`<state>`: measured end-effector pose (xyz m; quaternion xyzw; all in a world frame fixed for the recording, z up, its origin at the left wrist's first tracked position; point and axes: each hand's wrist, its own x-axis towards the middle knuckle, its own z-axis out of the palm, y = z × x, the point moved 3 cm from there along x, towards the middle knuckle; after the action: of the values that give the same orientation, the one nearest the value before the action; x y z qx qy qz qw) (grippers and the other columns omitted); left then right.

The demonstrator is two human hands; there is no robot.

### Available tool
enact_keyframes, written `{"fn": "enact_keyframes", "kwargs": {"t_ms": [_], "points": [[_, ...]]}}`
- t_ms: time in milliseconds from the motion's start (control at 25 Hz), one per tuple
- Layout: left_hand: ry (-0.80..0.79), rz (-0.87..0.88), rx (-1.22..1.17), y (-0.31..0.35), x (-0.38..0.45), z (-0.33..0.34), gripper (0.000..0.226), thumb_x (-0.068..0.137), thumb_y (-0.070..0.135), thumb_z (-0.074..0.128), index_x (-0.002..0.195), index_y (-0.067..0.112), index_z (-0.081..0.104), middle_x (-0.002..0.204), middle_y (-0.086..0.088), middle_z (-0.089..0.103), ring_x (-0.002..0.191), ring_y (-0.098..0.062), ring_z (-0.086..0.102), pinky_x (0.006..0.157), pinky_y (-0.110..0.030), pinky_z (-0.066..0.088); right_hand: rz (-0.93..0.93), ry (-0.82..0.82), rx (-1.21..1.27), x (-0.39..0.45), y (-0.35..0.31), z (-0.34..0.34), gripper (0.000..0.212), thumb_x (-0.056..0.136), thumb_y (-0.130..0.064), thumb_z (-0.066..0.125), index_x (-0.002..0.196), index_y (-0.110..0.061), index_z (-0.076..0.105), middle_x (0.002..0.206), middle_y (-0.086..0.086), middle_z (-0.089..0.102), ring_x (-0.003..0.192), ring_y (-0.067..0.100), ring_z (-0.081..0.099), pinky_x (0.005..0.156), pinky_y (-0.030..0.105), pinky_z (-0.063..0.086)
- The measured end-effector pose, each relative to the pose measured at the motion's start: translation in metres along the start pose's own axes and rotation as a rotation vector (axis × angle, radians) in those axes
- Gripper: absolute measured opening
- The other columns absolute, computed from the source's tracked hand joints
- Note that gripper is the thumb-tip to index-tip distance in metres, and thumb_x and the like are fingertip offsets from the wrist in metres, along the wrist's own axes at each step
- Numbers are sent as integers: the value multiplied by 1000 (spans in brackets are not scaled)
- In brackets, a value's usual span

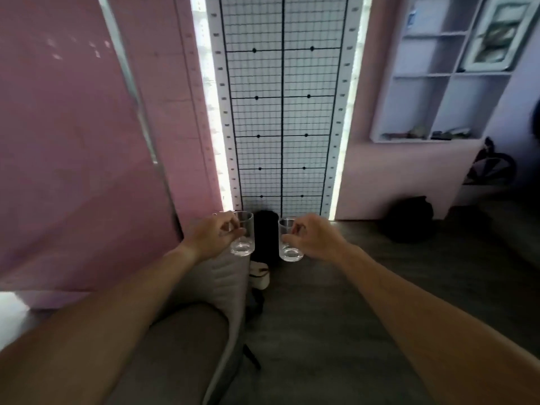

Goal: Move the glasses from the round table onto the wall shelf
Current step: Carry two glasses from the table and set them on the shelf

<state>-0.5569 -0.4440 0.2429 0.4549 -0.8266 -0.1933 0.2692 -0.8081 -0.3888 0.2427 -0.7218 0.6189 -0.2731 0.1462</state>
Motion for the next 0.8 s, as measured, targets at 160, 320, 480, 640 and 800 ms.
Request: {"fn": "enact_keyframes", "kwargs": {"t_ms": [160, 320, 480, 640, 800], "points": [[-87, 129, -27, 61, 69, 56, 18, 86, 42, 70, 76, 40, 55, 73, 13, 64, 71, -5, 63, 69, -33, 51, 130, 158, -16, -23, 66, -63, 27, 76, -39, 76, 59, -27, 59, 62, -12, 61, 59, 3, 58, 58, 27, 47], [-162, 223, -32, 113, 138, 106, 17, 86, 42, 69, 85, 27, 62, 77, 5, 68, 74, -13, 65, 74, -38, 54, 236, 251, -63, -27, 123, -114, 20, 76, -37, 75, 73, -18, 69, 71, -7, 65, 70, 15, 64, 67, 29, 50], [-211, 305, -99, 149, 208, 144, 16, 87, 38, 70, 86, 24, 64, 86, 2, 71, 84, -15, 68, 81, -40, 56, 266, 304, -121, -7, 168, -155, 20, 79, -31, 76, 65, -25, 63, 58, -15, 53, 54, 3, 53, 59, 22, 41], [-250, 373, -154, 174, 299, 180, 16, 88, 35, 70, 89, 20, 65, 88, 2, 70, 87, -14, 67, 85, -42, 56, 307, 356, -164, 42, 221, -198, 21, 80, -33, 76, 66, -24, 63, 62, -11, 57, 56, 3, 53, 58, 21, 41], [-252, 426, -183, 191, 376, 204, 13, 88, 36, 69, 86, 24, 65, 85, 6, 70, 84, -12, 67, 82, -42, 56, 350, 399, -186, 87, 263, -233, 22, 79, -37, 75, 65, -27, 62, 68, -9, 59, 62, 8, 57, 63, 27, 47]]}}
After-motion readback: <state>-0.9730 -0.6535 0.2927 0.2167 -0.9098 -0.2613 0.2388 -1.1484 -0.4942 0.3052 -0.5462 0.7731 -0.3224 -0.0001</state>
